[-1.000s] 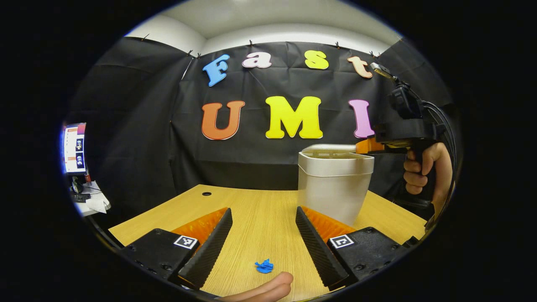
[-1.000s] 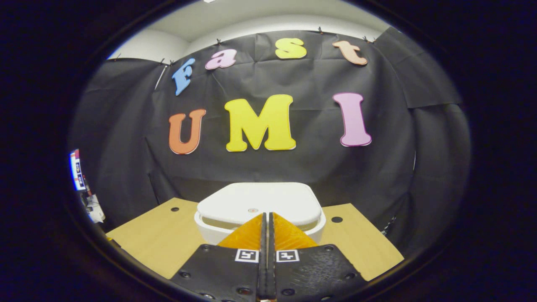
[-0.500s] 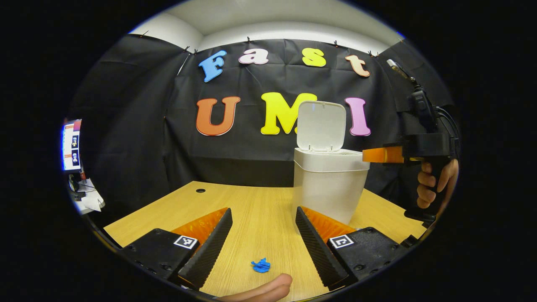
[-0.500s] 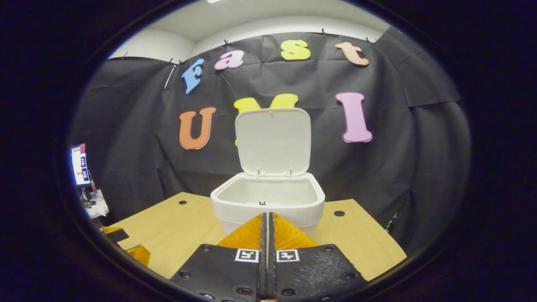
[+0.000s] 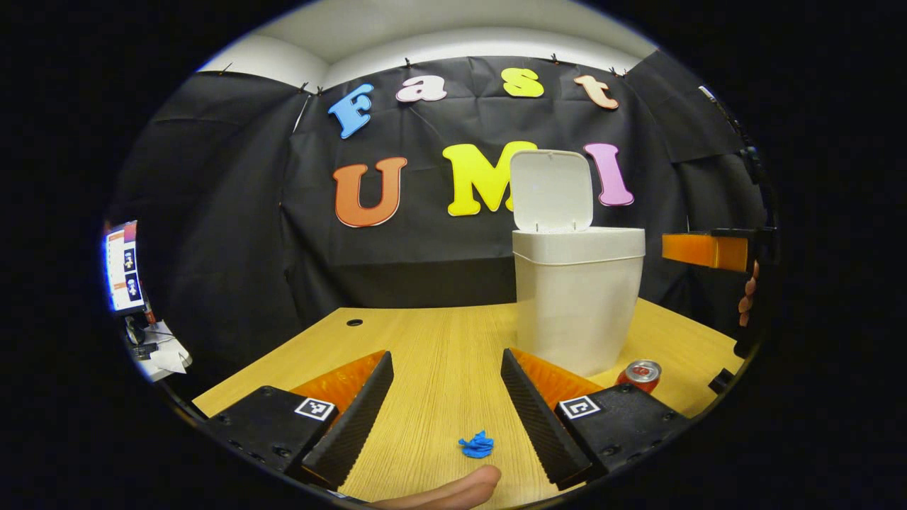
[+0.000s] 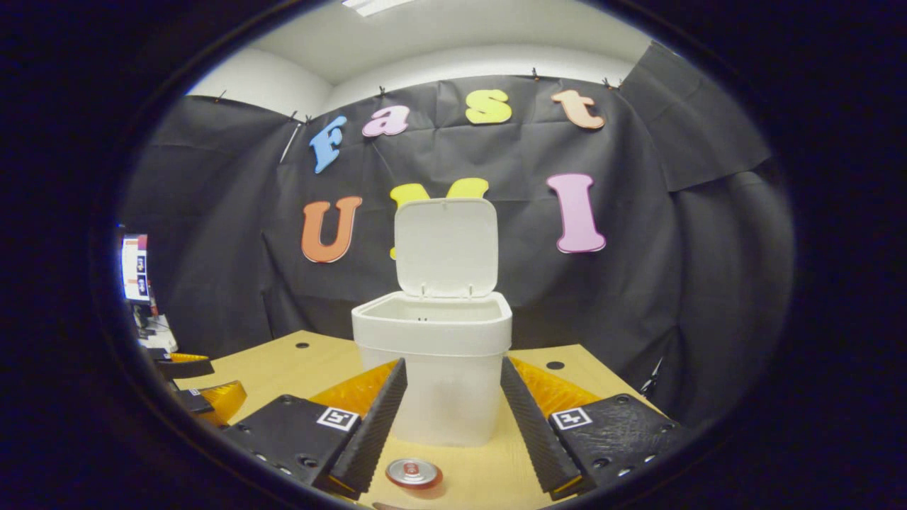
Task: Press the lid of the desktop garbage bin to open it, pick up the crumpled paper on the desktop and throw it into the bin, then pick up the pop can on the desktop and drop it into the bin, and finally close the garbage bin lid.
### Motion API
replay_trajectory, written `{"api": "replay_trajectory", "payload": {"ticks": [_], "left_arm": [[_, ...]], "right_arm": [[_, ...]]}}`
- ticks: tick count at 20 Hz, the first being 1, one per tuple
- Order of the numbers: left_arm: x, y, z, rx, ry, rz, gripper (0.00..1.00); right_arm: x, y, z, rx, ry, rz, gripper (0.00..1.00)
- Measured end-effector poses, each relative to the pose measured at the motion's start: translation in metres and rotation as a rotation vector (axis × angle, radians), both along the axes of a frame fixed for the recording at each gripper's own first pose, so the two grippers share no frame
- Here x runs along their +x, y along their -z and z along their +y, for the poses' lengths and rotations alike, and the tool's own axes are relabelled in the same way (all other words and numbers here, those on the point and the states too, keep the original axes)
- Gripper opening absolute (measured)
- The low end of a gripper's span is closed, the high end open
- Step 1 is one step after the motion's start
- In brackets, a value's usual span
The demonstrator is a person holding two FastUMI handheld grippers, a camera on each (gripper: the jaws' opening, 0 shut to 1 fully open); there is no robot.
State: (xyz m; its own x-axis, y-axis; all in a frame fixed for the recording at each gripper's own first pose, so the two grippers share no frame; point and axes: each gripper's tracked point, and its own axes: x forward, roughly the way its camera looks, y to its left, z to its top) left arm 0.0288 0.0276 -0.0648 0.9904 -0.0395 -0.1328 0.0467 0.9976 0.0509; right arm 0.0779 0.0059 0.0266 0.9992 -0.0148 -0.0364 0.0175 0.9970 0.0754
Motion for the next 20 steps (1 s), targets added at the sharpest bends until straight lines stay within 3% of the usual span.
{"api": "replay_trajectory", "payload": {"ticks": [3,12,20], "left_arm": [[-0.002,0.019,-0.005,-0.037,0.025,0.026,0.99],[-0.002,0.080,-0.022,-0.077,0.088,0.112,0.99],[-0.004,0.101,-0.046,0.001,0.123,0.030,0.99]], "right_arm": [[-0.013,0.011,-0.001,-0.005,-0.020,0.004,0.97],[-0.069,0.034,0.004,-0.109,-0.024,-0.087,0.98],[-0.100,0.096,0.013,-0.123,-0.017,-0.100,0.95]]}}
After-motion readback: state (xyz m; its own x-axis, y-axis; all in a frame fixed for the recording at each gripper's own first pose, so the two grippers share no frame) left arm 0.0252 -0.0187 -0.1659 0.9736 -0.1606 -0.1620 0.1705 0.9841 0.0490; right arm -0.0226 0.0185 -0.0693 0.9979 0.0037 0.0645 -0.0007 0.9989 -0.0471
